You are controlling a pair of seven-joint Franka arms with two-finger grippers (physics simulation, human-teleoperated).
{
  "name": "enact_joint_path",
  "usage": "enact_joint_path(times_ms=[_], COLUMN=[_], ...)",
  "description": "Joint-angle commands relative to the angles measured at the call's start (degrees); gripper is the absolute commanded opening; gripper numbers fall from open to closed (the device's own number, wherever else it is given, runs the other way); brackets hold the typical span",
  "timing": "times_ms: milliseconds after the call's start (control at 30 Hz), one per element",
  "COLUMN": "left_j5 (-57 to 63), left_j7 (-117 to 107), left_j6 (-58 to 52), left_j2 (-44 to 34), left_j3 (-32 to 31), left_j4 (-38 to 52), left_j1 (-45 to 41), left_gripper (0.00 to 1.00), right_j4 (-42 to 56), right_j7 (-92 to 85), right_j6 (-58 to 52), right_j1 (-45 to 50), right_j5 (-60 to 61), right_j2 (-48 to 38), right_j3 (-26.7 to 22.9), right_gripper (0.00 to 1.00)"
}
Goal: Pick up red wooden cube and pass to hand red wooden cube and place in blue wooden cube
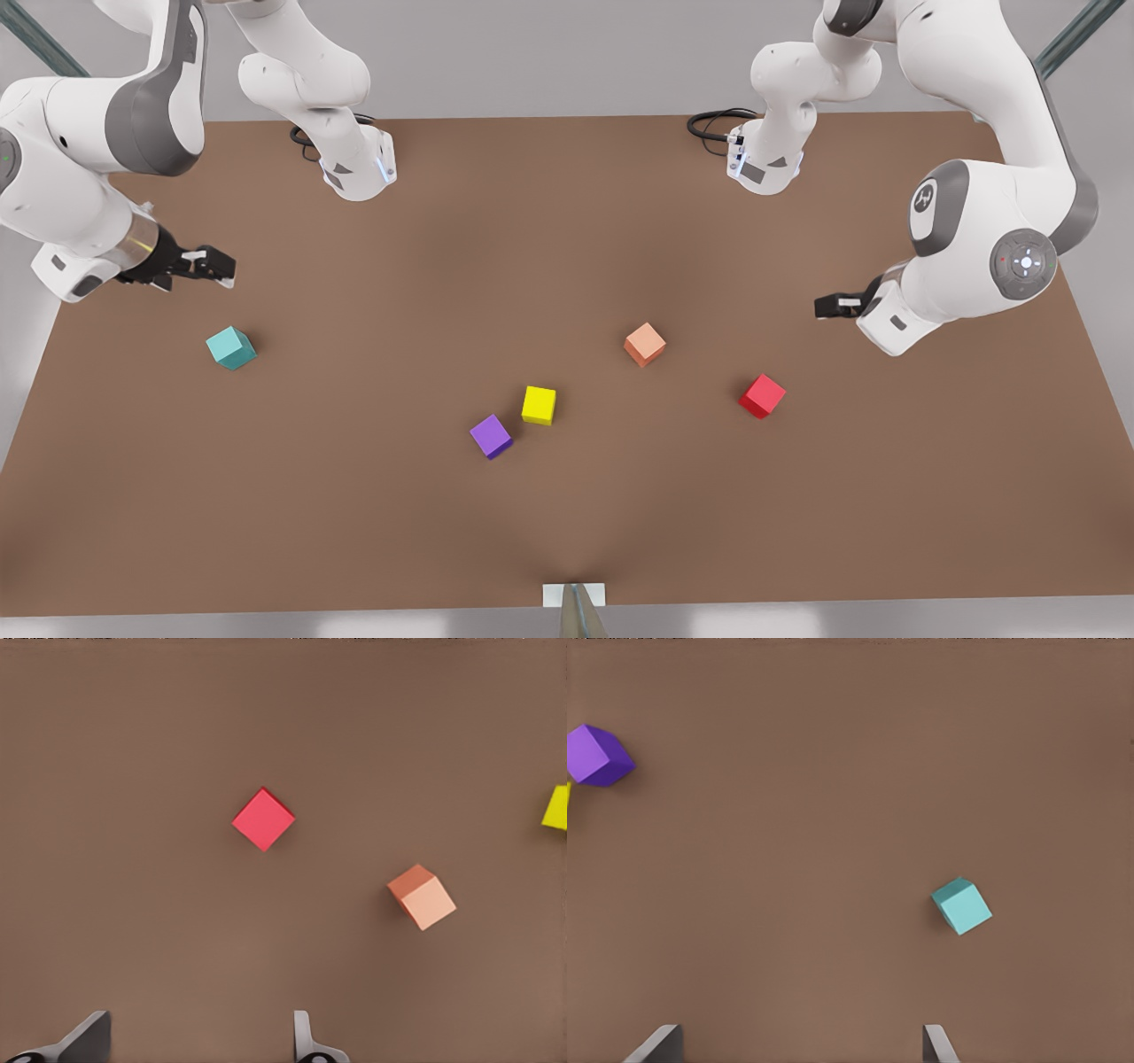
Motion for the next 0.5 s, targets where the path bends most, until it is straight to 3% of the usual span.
enact_joint_path(times_ms=[0,67,167,267,333,467], left_j5=[-0.3,-0.2,0.9,0.7,0.3,-3.3], left_j7=[0.3,-0.1,-10.2,-26.5,-45.0,-57.4], left_j6=[2.0,3.1,5.6,16.0,32.1,41.2], left_j2=[-0.1,0.3,14.2,21.6,19.5,15.2], left_j3=[0.0,0.0,-0.3,-2.8,-2.6,-1.9], left_j4=[-0.4,-1.1,2.1,1.9,-6.1,-16.8], left_j1=[0.0,-0.1,-0.3,-0.7,-1.3,-1.1], left_gripper=[1.0,1.0,1.0,1.0,1.0,1.0], right_j4=[0.1,0.0,-0.2,-0.1,0.9,1.7], right_j7=[-0.9,-0.8,-1.5,-1.7,-1.3,-1.8], right_j6=[1.0,1.0,0.9,-0.3,-0.3,-0.6], right_j1=[-0.8,-0.6,-0.5,-0.5,0.1,0.1], right_j5=[0.2,0.0,-0.2,-0.6,-0.9,-1.0], right_j2=[0.0,0.0,0.0,0.0,1.2,1.6], right_j3=[0.0,0.0,0.1,0.0,0.4,0.2], right_gripper=[1.0,1.0,1.0,1.0,1.0,1.0])
